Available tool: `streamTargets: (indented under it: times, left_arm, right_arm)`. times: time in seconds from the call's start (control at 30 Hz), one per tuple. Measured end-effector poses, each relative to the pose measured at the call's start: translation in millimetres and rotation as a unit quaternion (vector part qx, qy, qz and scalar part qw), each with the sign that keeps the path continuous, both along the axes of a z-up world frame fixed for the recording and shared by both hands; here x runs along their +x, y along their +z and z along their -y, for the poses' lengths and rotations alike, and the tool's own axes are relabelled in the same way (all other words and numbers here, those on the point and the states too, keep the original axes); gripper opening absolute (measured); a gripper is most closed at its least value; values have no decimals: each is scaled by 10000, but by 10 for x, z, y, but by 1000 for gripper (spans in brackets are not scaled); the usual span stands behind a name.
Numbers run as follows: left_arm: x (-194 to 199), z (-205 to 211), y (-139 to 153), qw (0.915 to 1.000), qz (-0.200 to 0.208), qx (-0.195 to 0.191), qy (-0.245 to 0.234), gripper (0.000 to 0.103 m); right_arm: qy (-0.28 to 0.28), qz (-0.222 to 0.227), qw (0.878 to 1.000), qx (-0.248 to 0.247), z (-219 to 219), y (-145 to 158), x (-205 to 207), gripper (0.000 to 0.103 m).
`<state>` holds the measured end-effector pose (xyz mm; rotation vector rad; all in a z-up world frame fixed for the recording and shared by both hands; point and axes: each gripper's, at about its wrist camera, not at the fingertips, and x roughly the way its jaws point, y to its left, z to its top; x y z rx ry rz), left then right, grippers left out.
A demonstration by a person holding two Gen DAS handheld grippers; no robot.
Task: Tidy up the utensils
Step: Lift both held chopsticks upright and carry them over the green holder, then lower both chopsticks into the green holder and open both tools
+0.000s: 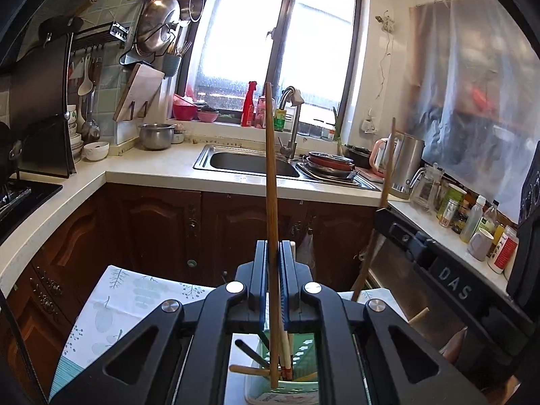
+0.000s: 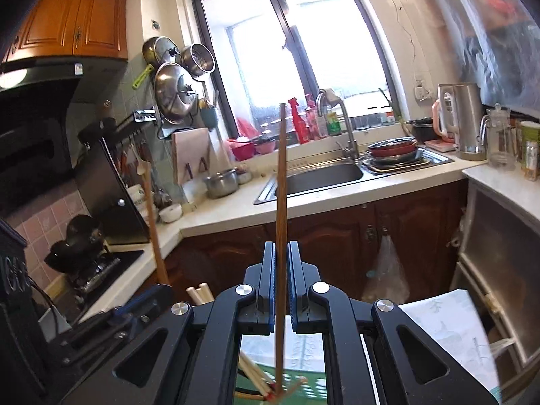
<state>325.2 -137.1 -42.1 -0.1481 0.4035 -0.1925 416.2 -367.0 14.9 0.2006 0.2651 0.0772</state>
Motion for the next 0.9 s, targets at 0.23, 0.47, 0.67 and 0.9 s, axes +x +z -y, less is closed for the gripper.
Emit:
streamTargets:
  times: [0.23,0.47,0.67,0.9]
  left_arm:
    - [-106,28,-160,9996,222,156,-112,5]
    - [-57,3,-189,9995,311,-14,-105,5]
    - [-85,-12,-92,9982,583,-117,-30,5]
    - [-63,-54,-90,9970,695,-323,145,4]
  right_arm:
    - [348,121,9989,-296,-466,-347,-27,6]
    - [520,79,9972,-532,-639,-670,-74,6]
    - [694,16,9965,-460,-626,-791,-114,6]
    - [826,-3,9954,-491,-608,-969,-215,6]
